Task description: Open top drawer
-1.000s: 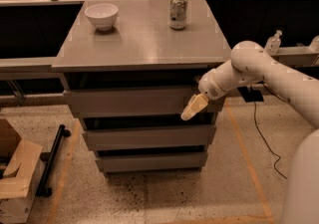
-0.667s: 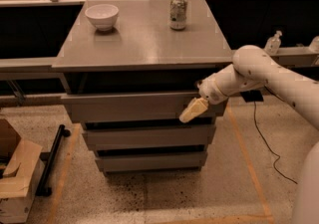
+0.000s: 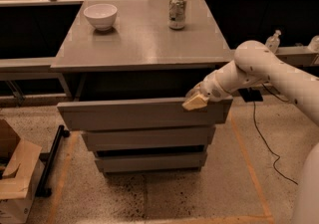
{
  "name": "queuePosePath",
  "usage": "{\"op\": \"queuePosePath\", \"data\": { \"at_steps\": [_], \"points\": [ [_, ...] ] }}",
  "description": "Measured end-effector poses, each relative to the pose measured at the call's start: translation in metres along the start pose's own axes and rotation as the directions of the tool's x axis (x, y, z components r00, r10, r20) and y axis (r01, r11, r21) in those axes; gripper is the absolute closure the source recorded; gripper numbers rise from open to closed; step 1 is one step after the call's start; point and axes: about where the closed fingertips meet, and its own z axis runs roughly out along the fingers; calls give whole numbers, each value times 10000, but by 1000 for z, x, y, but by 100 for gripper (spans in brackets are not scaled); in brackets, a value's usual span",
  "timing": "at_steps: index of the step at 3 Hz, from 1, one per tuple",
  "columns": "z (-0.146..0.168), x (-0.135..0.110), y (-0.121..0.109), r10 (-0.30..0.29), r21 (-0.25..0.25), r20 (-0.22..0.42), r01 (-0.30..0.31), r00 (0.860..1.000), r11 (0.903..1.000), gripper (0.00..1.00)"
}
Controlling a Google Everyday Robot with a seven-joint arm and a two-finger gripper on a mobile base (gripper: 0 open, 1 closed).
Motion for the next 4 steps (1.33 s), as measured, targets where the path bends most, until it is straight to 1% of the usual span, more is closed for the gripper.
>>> {"op": "queuePosePath", "data": {
  "at_steps": [1, 2, 3, 4],
  "points": [
    [-3, -2, 0, -1, -1, 0, 1, 10000, 10000, 71],
    [2, 4, 8, 212, -251, -106, -214, 9997, 9995, 48],
    [0, 2, 9, 213, -250, -104, -216, 9997, 9995, 24],
    [0, 5, 13, 348, -292, -119, -352, 9993, 9990, 2]
  ]
}}
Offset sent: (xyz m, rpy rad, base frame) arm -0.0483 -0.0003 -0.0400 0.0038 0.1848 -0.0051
